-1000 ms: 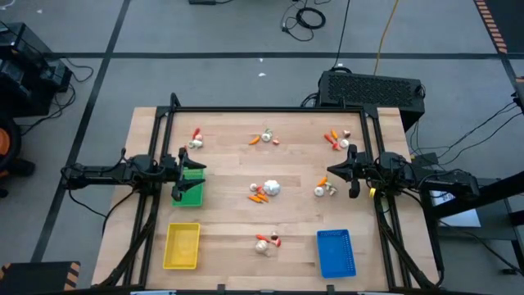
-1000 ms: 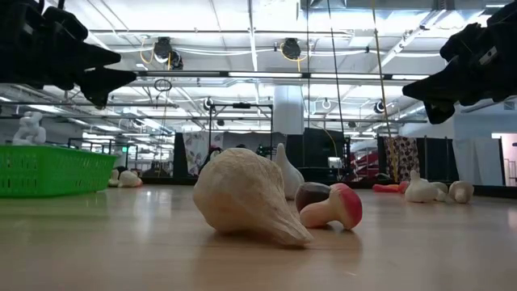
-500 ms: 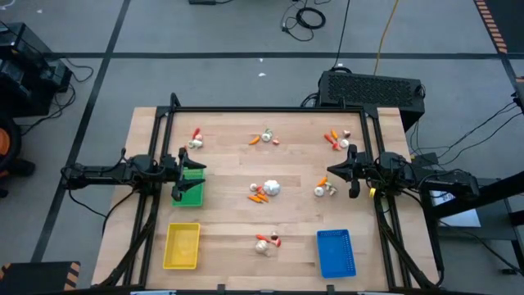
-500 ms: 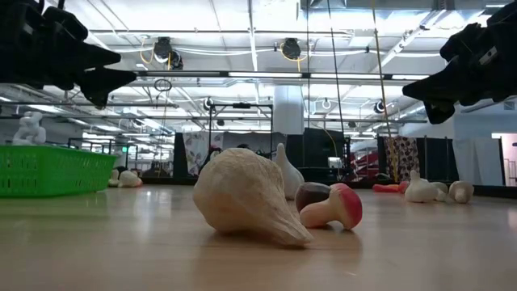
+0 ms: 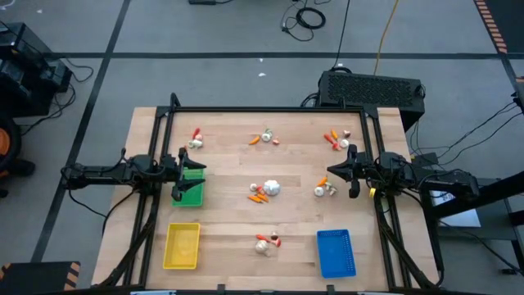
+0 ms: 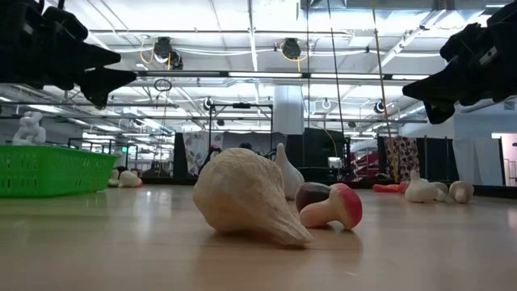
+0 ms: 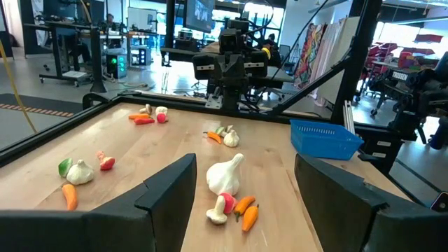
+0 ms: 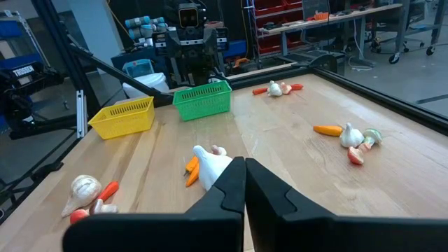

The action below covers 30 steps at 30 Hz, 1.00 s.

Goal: Sort produce into baskets

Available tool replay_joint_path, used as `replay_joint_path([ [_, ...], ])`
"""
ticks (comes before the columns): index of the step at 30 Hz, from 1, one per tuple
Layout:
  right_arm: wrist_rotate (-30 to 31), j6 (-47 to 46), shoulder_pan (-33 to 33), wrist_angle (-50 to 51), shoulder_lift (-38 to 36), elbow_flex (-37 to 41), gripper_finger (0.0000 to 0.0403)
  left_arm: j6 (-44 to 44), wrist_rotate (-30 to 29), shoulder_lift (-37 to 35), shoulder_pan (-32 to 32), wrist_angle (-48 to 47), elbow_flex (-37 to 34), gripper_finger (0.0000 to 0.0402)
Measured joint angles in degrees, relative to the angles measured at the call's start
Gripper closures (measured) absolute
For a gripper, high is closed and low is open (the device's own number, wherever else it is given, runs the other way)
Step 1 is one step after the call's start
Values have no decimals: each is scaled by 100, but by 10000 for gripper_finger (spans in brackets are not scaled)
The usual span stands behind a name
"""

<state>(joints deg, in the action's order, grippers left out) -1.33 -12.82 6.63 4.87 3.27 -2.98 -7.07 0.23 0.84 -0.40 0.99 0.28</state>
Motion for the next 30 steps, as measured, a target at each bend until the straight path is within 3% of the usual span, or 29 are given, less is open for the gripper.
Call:
replay_joint_path([
  [20, 1, 0, 0, -1, 0, 0, 403, 0, -1, 0, 2, 0, 1, 153],
  [26, 1, 44, 1, -8, 1, 0, 403, 587, -771, 0, 2, 101, -1, 153],
  [30, 1, 143, 2, -15, 2, 0, 403, 145, -883, 7, 0, 282, -1, 153],
])
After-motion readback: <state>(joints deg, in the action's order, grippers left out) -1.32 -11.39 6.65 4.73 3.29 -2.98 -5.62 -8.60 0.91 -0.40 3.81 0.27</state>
